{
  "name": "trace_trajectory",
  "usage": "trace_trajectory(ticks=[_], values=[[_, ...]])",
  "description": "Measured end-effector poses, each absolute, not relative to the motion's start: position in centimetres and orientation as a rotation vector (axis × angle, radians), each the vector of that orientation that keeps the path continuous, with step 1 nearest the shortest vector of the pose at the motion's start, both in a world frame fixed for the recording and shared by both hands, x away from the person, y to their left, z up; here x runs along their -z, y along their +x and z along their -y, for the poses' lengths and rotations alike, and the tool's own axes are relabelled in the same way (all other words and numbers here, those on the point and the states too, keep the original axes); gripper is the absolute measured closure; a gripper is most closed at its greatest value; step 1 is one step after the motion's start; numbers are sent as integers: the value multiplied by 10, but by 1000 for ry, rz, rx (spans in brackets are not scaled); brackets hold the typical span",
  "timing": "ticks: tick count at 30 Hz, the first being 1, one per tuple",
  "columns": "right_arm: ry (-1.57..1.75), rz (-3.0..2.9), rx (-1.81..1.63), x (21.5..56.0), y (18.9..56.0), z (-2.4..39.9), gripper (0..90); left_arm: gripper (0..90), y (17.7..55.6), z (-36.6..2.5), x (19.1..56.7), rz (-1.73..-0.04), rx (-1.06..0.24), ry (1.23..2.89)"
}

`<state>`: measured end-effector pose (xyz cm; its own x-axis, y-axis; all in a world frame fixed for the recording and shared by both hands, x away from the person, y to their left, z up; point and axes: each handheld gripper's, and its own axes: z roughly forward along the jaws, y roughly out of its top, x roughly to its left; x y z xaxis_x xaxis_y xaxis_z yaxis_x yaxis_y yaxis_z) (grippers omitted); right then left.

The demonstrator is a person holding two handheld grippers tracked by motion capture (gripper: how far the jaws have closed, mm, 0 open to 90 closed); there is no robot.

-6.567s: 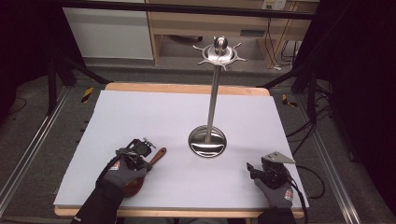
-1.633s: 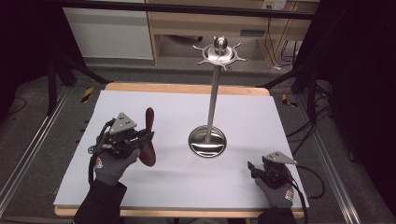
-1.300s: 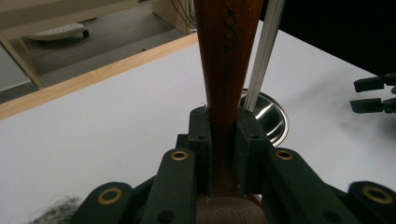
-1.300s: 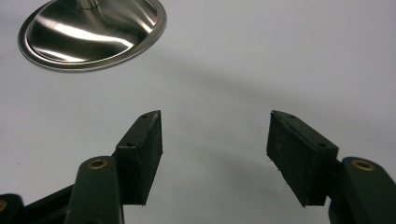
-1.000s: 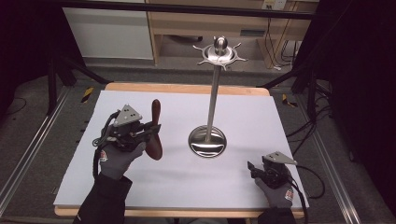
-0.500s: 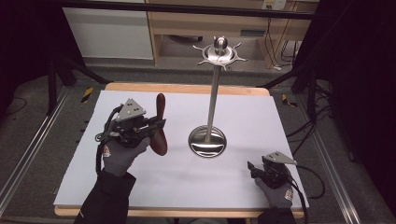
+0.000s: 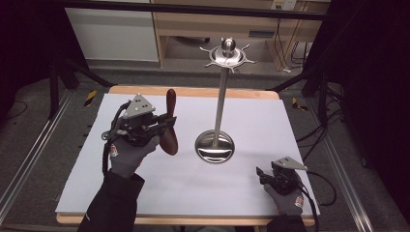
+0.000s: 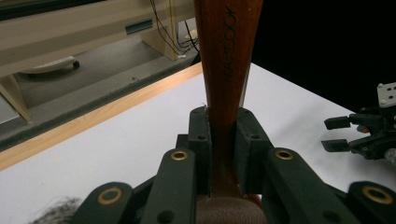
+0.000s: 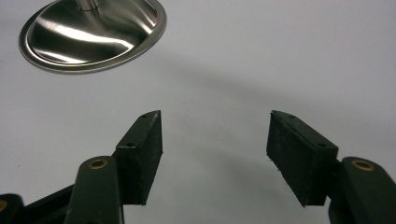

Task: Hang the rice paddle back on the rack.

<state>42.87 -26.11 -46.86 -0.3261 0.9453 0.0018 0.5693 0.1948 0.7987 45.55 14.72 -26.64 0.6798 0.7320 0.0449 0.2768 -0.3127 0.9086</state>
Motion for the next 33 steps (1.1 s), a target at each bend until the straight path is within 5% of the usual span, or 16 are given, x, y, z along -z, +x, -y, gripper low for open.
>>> trace_trajectory(ticks=[33], values=[[1408, -1962, -993, 468, 429, 262, 363, 781, 467, -119, 229, -758, -524, 1878]])
